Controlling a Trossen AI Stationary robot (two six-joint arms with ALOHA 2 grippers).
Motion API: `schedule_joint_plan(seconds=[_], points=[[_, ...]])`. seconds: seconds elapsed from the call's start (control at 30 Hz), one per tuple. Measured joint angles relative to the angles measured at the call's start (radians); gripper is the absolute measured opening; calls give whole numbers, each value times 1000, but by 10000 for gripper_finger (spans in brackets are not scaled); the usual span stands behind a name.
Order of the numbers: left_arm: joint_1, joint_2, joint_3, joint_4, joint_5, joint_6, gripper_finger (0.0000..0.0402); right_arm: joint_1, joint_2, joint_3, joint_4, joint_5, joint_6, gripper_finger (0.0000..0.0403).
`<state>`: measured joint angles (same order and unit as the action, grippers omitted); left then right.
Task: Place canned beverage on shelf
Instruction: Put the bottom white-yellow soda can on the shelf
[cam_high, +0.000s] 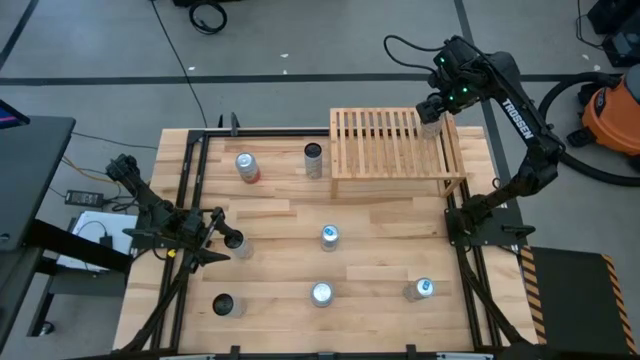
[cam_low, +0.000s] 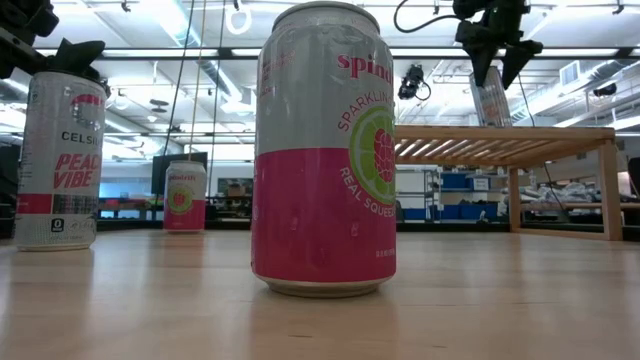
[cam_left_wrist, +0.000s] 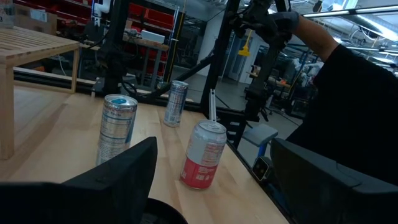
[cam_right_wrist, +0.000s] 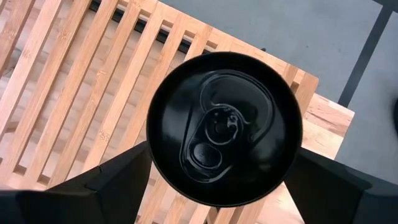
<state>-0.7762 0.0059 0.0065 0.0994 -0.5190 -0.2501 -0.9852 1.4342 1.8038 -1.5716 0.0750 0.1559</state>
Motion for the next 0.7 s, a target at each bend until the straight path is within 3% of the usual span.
schedule_joint_plan(seconds=[0.7], points=[[0,0,0,0,0,0,316,0,-4,0,0,7,-19,350]])
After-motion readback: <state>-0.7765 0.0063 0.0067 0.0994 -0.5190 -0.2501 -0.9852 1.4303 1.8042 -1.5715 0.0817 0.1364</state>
